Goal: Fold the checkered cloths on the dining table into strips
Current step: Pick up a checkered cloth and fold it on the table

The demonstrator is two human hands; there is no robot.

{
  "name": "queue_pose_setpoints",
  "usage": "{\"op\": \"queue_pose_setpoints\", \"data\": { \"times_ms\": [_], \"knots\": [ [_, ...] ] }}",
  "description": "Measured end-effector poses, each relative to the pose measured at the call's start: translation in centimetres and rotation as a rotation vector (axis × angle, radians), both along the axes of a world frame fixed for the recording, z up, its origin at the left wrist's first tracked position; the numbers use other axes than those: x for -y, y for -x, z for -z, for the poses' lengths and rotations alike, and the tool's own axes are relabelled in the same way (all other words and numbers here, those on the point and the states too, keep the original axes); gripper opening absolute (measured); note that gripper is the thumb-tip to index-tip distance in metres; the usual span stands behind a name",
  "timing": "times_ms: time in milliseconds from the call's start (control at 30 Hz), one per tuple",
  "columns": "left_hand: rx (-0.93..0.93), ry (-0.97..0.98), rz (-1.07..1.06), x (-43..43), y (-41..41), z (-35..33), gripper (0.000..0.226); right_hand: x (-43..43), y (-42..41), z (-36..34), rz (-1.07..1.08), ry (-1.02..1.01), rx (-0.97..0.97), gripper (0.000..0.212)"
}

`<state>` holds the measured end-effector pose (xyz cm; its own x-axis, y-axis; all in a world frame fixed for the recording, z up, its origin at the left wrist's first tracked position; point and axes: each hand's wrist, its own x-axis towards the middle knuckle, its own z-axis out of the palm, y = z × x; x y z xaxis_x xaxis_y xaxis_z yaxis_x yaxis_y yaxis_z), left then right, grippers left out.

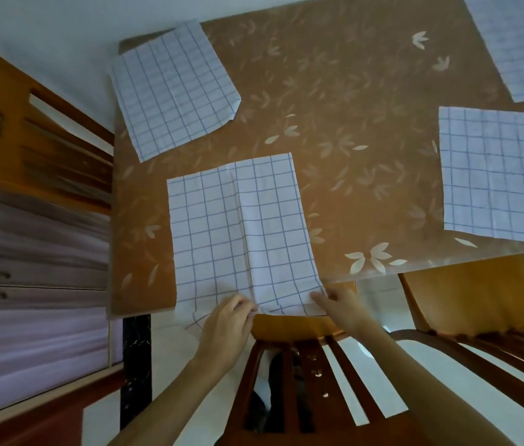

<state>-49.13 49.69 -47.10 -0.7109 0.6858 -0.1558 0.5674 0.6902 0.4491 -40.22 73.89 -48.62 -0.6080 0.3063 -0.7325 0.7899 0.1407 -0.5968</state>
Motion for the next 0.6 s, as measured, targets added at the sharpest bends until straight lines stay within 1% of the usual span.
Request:
{"op": "queue_pose_setpoints", "data": {
  "times_ms": [100,233,267,333,400,467,500,567,600],
  "knots": [
    [-0.009,-0.026,-0.006,0.8,0.7,-0.8,0.011,-0.4,-0.6,-0.8,0.051,0.041,-0.089,0.038],
    [0.032,-0.085,-0.046,2.2,1.7,-2.1,0.005,-0.5,-0.8,-3.4,0.030,0.024,-0.191,0.019],
    [0.047,-0.103,-0.060,2.7,1.9,-2.5,0.009,-0.3,-0.8,-4.2,0.050,0.041,-0.220,0.017],
    [0.091,-0.151,-0.074,3.2,2.4,-3.5,0.018,0.2,-0.6,-5.9,0.125,0.077,-0.288,0.026],
    [0.126,-0.199,-0.076,3.4,3.2,-5.0,0.016,0.7,-0.1,-7.9,0.182,0.078,-0.363,0.041],
    [0.157,-0.235,-0.060,3.4,4.1,-6.6,0.018,1.2,0.6,-10.3,0.184,0.074,-0.457,0.045],
    [0.186,-0.239,-0.038,3.2,4.6,-7.5,0.026,1.5,1.0,-11.7,0.176,0.068,-0.499,0.042],
    [0.238,-0.223,0.036,2.8,5.3,-9.5,0.041,2.1,1.8,-14.1,0.169,0.067,-0.558,0.028],
    [0.239,-0.220,0.074,2.6,5.6,-10.3,0.044,2.5,2.1,-15.2,0.178,0.065,-0.581,0.022]
  ]
}}
